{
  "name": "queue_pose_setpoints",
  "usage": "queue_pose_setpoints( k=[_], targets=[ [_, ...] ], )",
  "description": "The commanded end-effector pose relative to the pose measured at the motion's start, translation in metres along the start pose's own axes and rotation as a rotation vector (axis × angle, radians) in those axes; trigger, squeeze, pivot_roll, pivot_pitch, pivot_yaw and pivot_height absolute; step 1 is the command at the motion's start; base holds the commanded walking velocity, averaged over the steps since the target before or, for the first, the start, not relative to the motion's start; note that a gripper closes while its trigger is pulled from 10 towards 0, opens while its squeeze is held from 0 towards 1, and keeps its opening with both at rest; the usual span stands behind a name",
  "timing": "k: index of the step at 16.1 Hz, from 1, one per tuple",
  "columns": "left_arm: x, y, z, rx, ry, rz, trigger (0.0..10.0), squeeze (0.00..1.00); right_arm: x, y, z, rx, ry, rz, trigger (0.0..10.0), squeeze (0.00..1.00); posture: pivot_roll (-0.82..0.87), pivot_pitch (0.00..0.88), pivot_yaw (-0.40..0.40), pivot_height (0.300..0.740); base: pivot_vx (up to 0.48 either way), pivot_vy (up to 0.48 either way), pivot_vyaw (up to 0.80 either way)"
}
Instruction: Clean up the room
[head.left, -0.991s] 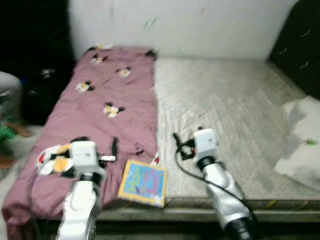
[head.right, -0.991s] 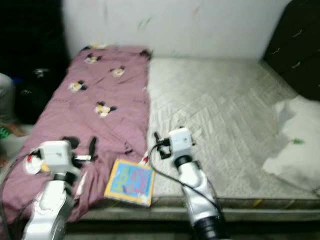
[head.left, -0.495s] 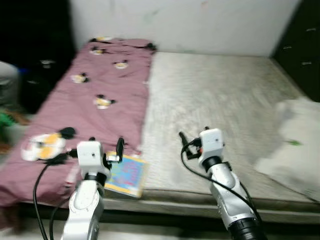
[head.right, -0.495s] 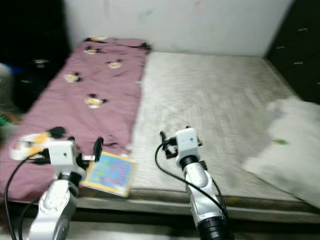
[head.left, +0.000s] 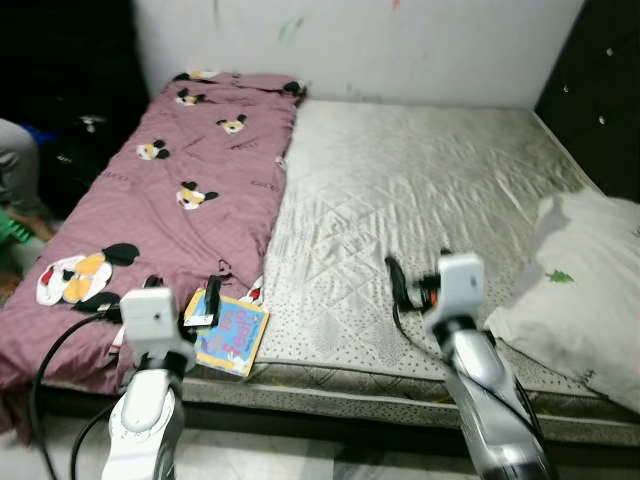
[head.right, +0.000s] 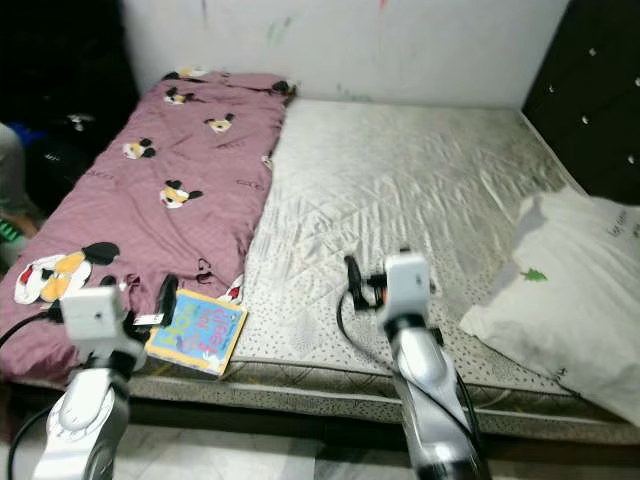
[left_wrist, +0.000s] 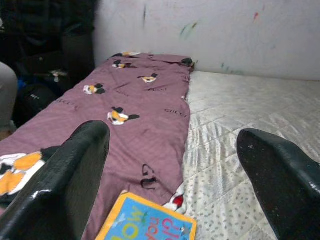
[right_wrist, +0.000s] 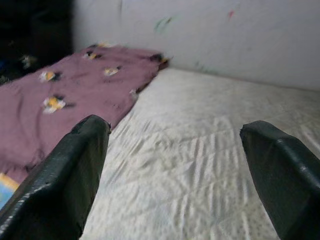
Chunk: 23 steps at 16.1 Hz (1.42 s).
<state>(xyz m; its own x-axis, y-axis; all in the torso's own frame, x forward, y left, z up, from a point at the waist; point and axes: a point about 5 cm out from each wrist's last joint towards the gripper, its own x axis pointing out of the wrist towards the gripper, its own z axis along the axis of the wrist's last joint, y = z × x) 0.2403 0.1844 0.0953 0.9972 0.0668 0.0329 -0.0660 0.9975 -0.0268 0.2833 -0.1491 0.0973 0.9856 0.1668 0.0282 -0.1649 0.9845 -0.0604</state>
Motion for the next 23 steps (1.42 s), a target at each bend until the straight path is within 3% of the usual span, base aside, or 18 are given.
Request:
queue_pose_setpoints(
  k=[1, 3, 7, 12, 20, 23],
  targets=[
    [-0.005, 0.008, 0.005, 0.019, -0.024, 0.012, 10.0, 0.0, -0.007, -0.005, 0.001, -0.015, 0.007, 0.017, 10.0, 0.0, 0.05, 0.012, -0.03, 0.74, 0.0, 0.0, 0.0],
    [-0.012, 0.017, 0.003, 0.042, -0.016, 0.025, 10.0, 0.0, -0.02, -0.014, -0.008, -0.039, 0.05, 0.016, 10.0, 0.0, 0.06, 0.013, -0.034, 0.74, 0.0, 0.0, 0.0],
    [-0.004, 0.008, 0.002, 0.022, -0.002, 0.025, 10.0, 0.0, -0.013, -0.011, -0.001, -0.045, 0.036, 0.019, 10.0, 0.0, 0.05, 0.006, -0.027, 0.74, 0.0, 0.0, 0.0],
    [-0.001, 0.007, 0.002, 0.02, 0.0, 0.025, 10.0, 0.0, -0.021, -0.005, -0.002, -0.053, 0.047, 0.052, 10.0, 0.0, 0.04, 0.004, -0.022, 0.74, 0.0, -0.344, 0.0],
    [0.0, 0.003, 0.001, 0.013, 0.005, 0.011, 10.0, 0.0, -0.018, -0.003, -0.001, -0.053, 0.056, 0.048, 10.0, 0.0, 0.04, 0.015, -0.022, 0.74, 0.0, -0.431, 0.0],
    [0.002, 0.001, 0.001, -0.007, -0.003, -0.008, 10.0, 0.0, -0.018, -0.002, -0.001, -0.054, 0.057, 0.048, 10.0, 0.0, 0.03, 0.018, -0.024, 0.74, 0.0, -0.1, 0.0]
  ],
)
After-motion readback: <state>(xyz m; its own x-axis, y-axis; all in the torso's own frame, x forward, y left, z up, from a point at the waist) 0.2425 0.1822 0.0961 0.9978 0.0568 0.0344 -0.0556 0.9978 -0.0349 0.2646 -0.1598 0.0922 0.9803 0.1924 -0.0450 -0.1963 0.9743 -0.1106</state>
